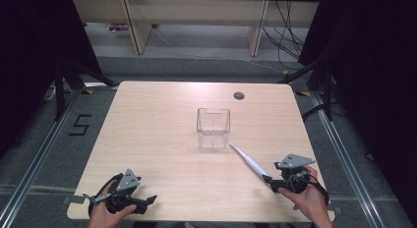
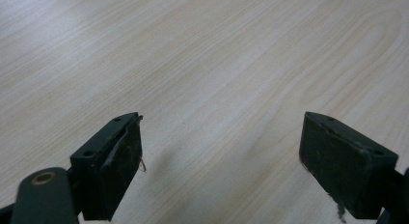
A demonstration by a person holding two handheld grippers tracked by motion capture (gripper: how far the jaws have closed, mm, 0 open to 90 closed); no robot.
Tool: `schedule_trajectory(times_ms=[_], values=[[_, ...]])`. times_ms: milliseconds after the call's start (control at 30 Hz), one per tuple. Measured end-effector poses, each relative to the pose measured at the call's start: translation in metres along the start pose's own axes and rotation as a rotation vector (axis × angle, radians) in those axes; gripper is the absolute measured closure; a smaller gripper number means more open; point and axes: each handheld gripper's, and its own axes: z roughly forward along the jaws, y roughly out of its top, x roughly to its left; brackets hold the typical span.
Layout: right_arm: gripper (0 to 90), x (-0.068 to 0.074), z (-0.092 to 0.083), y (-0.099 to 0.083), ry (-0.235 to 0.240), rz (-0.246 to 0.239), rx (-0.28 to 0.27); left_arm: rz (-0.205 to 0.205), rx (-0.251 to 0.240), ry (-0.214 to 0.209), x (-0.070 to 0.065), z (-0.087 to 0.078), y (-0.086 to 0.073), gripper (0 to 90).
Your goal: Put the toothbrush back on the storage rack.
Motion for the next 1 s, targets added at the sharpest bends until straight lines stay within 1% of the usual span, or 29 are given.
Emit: schedule_trajectory(times_ms=[33, 67, 100, 133, 233, 267, 300, 333, 367, 400, 433, 467, 500, 533, 567, 600, 633, 667, 700, 733, 767, 800, 833, 867, 900, 933, 967, 1000], values=[[36.8, 0.000, 0.001, 0.001, 0.007, -0.007, 0.001, -0.003, 0.004, 0.007, 0.000, 0.000, 0.000, 14.8], [37.0, 0.000, 0.002, 0.002, 0.001, -0.008, -0.002, -0.001, 0.007, -0.002, 0.001, 0.000, 0.001, 14.8], [37.2, 0.000, 0.002, 0.003, 0.004, -0.011, 0.008, 0.008, 0.015, -0.002, 0.001, 0.000, 0.001, 14.8], [37.4, 0.001, 0.003, 0.003, 0.008, -0.012, 0.007, 0.009, 0.017, 0.000, 0.001, 0.000, 0.001, 14.9], [38.4, 0.001, 0.005, 0.007, 0.008, -0.022, 0.004, 0.003, 0.013, 0.002, 0.000, 0.001, 0.001, 14.8], [39.1, 0.001, 0.006, 0.008, 0.010, -0.027, 0.008, 0.004, 0.004, -0.009, 0.001, 0.002, 0.002, 14.9], [39.1, 0.001, 0.006, 0.008, 0.010, -0.027, 0.008, 0.004, 0.004, -0.009, 0.001, 0.002, 0.002, 14.8], [39.9, 0.003, 0.009, 0.009, 0.015, -0.013, 0.018, 0.013, 0.019, -0.003, 0.002, 0.002, 0.004, 14.8], [39.9, 0.002, 0.011, 0.010, 0.015, -0.030, 0.016, -0.005, 0.010, 0.001, 0.001, 0.004, 0.004, 14.8], [40.2, 0.001, 0.012, 0.012, 0.020, -0.046, 0.021, 0.016, 0.023, -0.003, 0.002, 0.003, 0.003, 14.8], [40.4, 0.001, 0.013, 0.013, 0.020, -0.043, 0.024, 0.009, 0.019, -0.007, 0.001, 0.003, 0.003, 14.8], [40.6, 0.000, 0.014, 0.015, 0.020, -0.054, 0.023, 0.007, 0.019, -0.002, 0.000, 0.003, 0.002, 14.8], [40.9, 0.000, 0.015, 0.016, 0.013, -0.055, 0.026, 0.007, 0.019, -0.002, 0.000, 0.003, 0.002, 14.9], [41.3, 0.000, 0.017, 0.018, 0.023, -0.051, 0.031, 0.001, 0.014, -0.002, -0.001, 0.002, 0.001, 14.9], [41.6, 0.000, 0.019, 0.020, 0.018, -0.065, 0.024, 0.012, 0.023, -0.004, 0.000, 0.000, 0.001, 14.8], [41.9, 0.001, 0.020, 0.021, 0.026, -0.053, 0.036, -0.006, 0.004, -0.003, -0.001, 0.001, 0.001, 14.8], [42.0, 0.002, 0.021, 0.022, 0.023, -0.041, 0.034, -0.006, 0.004, -0.003, -0.001, 0.001, 0.001, 14.8], [42.1, 0.001, 0.022, 0.023, 0.020, -0.054, 0.032, 0.009, 0.011, -0.004, -0.001, 0.001, 0.001, 14.8], [42.5, -0.001, 0.022, 0.024, 0.024, -0.078, 0.035, 0.018, 0.022, -0.006, 0.000, 0.001, 0.002, 14.8], [42.5, -0.001, 0.022, 0.024, 0.024, -0.078, 0.035, 0.018, 0.022, -0.006, 0.000, 0.001, 0.002, 14.8], [42.8, 0.000, 0.022, 0.025, 0.032, -0.058, 0.046, 0.015, 0.022, -0.007, 0.000, 0.002, 0.002, 14.8], [42.8, 0.000, 0.022, 0.027, 0.027, -0.064, 0.053, 0.012, 0.011, -0.009, -0.001, 0.002, 0.001, 14.8], [43.0, 0.000, 0.024, 0.027, 0.030, -0.079, 0.041, 0.014, 0.011, -0.010, -0.001, 0.001, 0.001, 14.9], [43.2, 0.001, 0.025, 0.028, 0.030, -0.082, 0.040, 0.012, 0.012, -0.003, -0.001, 0.001, 0.001, 14.8], [43.2, 0.002, 0.024, 0.030, 0.032, -0.063, 0.071, 0.008, 0.012, -0.001, -0.001, 0.001, 0.001, 14.8], [43.5, 0.000, 0.026, 0.031, 0.026, -0.101, 0.062, 0.014, 0.019, -0.007, 0.000, 0.000, 0.001, 14.8], [43.5, 0.000, 0.026, 0.031, 0.026, -0.101, 0.062, 0.014, 0.019, -0.007, 0.000, 0.000, 0.001, 14.8], [43.8, 0.000, 0.029, 0.032, 0.035, -0.088, 0.061, 0.006, 0.012, -0.004, -0.001, 0.001, 0.000, 14.8]])
